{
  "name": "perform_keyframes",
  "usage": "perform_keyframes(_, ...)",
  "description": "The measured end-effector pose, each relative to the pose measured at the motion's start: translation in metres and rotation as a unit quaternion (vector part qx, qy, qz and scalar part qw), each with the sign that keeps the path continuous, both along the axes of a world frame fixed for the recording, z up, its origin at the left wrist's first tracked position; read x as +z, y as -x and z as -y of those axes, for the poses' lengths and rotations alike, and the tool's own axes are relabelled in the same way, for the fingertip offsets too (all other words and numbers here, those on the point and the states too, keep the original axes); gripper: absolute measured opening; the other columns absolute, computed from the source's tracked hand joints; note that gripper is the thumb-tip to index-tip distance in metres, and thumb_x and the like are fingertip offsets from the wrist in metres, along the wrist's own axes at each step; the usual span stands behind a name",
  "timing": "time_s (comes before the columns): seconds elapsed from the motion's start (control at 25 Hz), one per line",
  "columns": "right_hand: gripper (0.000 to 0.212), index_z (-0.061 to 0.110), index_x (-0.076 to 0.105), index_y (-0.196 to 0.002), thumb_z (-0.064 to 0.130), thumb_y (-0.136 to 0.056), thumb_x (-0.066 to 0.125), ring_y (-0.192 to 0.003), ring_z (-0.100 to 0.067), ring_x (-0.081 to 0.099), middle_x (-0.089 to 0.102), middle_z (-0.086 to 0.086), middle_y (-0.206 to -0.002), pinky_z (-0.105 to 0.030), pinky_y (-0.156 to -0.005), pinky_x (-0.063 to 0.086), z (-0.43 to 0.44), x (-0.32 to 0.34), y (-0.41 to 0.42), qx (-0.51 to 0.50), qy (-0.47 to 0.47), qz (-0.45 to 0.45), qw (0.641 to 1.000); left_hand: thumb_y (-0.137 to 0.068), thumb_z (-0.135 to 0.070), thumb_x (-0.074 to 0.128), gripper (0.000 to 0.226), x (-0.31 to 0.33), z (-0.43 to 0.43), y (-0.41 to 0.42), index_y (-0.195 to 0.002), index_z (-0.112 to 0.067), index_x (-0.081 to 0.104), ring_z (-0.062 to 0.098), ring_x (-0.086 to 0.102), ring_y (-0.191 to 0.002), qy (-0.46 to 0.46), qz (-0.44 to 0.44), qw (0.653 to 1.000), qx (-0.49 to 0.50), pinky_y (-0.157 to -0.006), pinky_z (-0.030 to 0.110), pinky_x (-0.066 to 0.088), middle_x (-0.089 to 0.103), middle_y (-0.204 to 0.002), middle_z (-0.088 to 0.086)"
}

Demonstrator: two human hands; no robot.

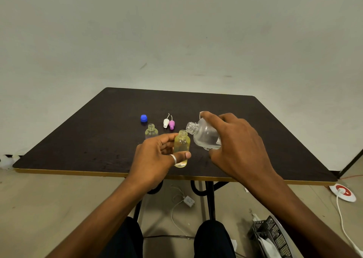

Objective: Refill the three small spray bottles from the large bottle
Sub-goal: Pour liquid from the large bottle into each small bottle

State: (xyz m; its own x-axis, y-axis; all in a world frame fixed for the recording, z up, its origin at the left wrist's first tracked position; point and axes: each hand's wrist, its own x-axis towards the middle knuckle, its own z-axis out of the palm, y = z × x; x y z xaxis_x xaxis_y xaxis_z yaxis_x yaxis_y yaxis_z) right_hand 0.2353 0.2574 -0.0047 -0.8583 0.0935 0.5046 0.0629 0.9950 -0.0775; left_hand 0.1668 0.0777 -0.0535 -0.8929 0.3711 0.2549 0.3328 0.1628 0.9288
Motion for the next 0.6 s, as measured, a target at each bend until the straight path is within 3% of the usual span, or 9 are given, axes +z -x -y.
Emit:
perform_keyframes(0.2,0.087,0.037,0.039,-0.142,0.039,-0.066,0.084,-0.103,-0.018,0.06,0.061,0.002,-0.122,-0.031,-0.085,0.048,-0.016,0.002,0.005,0.022,0.148,0.022,0.988,-0.07,-0.019,0.086,0.051,-0.001,-0.003,0.006,-0.118,-0.026,0.07,-0.005,0.07,-0.091,-0.007,0.0,1.0,0.016,-0.076,0.009,0.053,0.076,-0.099,-0.014)
perform_keyframes(0.32,0.085,0.037,0.044,-0.136,0.042,-0.063,0.086,-0.095,-0.01,0.057,0.063,0.005,-0.122,-0.021,-0.078,0.041,-0.03,-0.002,0.009,0.016,0.216,0.002,0.976,-0.072,-0.016,0.085,0.046,-0.007,-0.014,0.016,-0.115,-0.023,0.071,-0.006,0.07,-0.087,-0.011,0.002,1.0,0.029,-0.07,0.005,0.051,0.076,-0.095,-0.014)
perform_keyframes(0.44,0.077,0.04,0.048,-0.126,0.041,-0.06,0.086,-0.094,-0.011,0.061,0.064,0.009,-0.114,-0.026,-0.077,0.048,-0.041,-0.005,0.011,0.0,0.298,-0.011,0.955,-0.075,-0.015,0.084,0.045,-0.015,-0.031,0.033,-0.118,-0.019,0.069,-0.006,0.07,-0.086,0.001,-0.003,0.999,0.052,-0.067,0.005,0.05,0.076,-0.097,-0.011)
perform_keyframes(0.6,0.073,0.037,0.047,-0.126,0.037,-0.063,0.086,-0.095,-0.011,0.06,0.062,0.011,-0.113,-0.024,-0.074,0.046,-0.056,-0.004,0.012,-0.006,0.347,-0.024,0.938,-0.076,-0.013,0.083,0.046,-0.027,-0.051,0.058,-0.119,-0.014,0.068,0.005,0.072,-0.09,0.001,0.0,0.996,0.093,-0.081,0.022,0.058,0.075,-0.101,-0.003)
